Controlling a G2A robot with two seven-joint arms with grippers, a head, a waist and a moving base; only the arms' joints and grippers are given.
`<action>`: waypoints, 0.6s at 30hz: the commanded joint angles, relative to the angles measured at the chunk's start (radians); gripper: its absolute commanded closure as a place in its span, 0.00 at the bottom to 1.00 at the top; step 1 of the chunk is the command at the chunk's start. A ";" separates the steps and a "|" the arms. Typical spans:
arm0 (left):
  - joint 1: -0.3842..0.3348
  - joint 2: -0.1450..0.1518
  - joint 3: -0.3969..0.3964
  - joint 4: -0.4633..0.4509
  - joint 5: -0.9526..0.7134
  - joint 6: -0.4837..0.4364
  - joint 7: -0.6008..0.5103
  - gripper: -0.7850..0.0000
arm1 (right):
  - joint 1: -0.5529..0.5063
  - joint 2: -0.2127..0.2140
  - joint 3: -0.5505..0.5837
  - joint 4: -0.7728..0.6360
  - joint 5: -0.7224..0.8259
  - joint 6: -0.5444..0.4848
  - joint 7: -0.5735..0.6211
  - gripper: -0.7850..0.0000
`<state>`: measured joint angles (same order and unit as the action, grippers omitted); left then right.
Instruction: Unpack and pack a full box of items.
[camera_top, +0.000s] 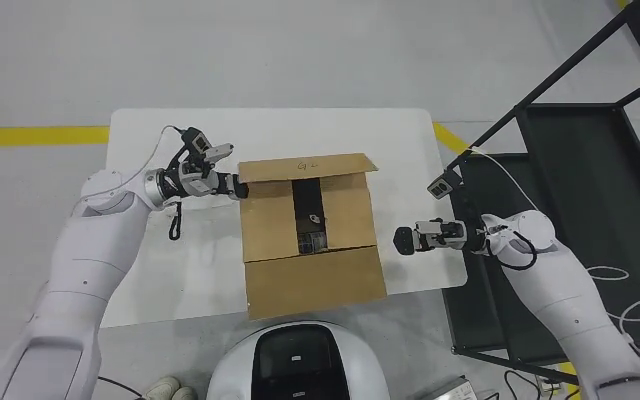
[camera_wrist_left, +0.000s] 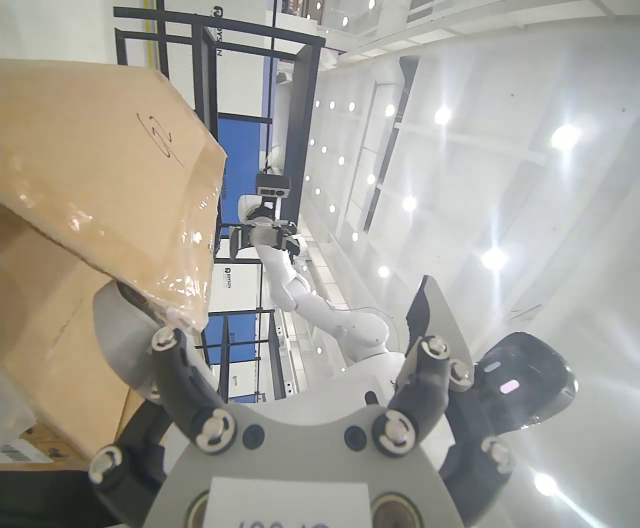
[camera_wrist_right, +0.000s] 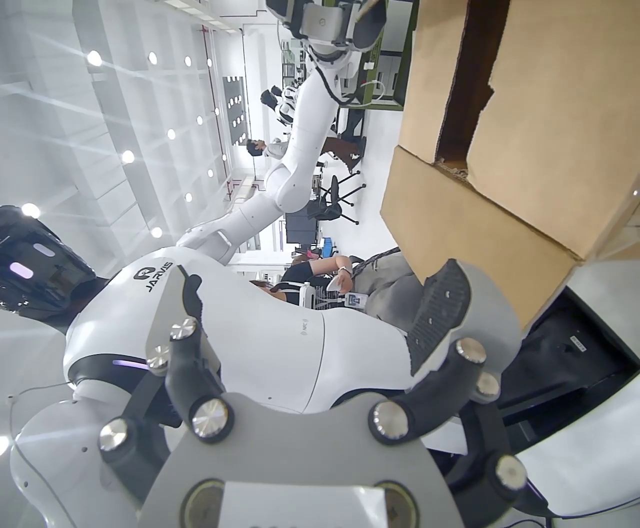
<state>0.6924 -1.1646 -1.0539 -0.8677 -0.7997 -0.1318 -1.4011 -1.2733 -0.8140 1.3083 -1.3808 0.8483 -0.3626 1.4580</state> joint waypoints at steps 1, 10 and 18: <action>-0.035 -0.014 0.017 0.036 -0.043 0.021 -0.049 0.00 | 0.006 -0.003 -0.003 0.005 -0.004 0.000 0.000 0.00; -0.194 -0.091 0.103 0.240 -0.102 0.025 -0.014 0.00 | 0.022 -0.015 -0.012 0.015 -0.026 -0.003 -0.003 0.00; -0.275 -0.164 0.150 0.412 -0.158 0.019 0.075 0.00 | 0.021 -0.020 -0.008 0.033 -0.039 -0.014 -0.014 0.00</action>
<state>0.4271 -1.3199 -0.9090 -0.4829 -0.9559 -0.1083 -1.3504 -1.2520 -0.8338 1.2995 -1.3488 0.8117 -0.3744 1.4462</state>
